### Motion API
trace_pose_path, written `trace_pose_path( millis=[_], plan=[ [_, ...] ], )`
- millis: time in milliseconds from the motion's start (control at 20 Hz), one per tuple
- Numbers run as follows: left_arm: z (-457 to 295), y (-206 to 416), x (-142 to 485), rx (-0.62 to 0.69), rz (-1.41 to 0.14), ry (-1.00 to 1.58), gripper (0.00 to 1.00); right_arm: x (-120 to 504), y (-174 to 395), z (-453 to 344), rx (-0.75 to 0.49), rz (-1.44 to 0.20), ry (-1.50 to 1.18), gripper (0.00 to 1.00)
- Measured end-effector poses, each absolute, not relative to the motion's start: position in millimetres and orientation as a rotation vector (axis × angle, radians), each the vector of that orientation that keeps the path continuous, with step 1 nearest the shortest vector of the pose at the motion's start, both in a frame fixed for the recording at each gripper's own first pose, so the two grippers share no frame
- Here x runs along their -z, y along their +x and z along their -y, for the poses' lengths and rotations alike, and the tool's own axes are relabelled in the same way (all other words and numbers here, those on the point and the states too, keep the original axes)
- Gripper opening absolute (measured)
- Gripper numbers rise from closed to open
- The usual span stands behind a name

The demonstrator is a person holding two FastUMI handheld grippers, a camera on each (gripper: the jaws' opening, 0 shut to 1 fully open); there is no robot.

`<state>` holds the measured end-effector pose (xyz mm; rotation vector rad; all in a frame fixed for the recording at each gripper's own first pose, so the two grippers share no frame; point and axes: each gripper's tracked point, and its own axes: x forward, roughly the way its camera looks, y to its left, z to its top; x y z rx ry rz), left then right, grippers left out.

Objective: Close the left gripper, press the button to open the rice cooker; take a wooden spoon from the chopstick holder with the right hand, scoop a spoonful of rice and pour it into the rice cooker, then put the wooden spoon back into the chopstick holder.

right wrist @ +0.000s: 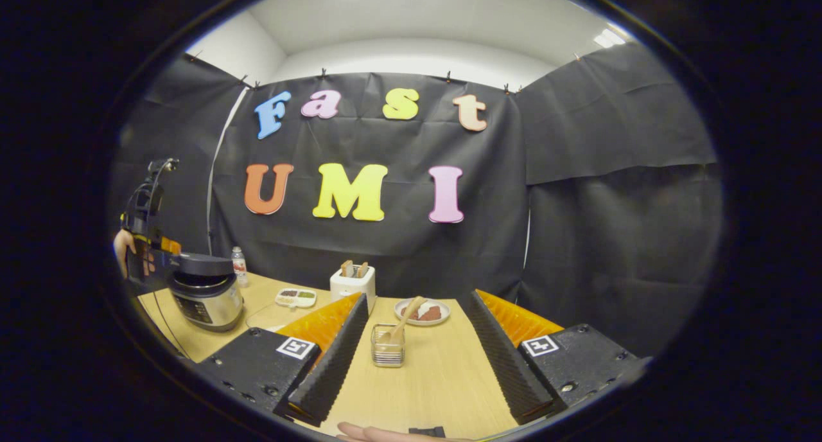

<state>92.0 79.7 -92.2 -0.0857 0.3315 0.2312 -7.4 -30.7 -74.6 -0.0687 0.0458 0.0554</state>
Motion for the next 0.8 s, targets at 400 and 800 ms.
trace_pose_path(
  millis=[400, 800],
  plan=[
    [-70, 55, 62, -0.214, -0.245, -0.046, 0.96, 86, -5, 26, -0.062, -0.078, -0.053, 1.0],
    [-48, 17, 37, -0.152, -0.129, -0.059, 0.96, 125, 31, 16, -0.055, -0.153, -0.036, 1.0]
  ],
)
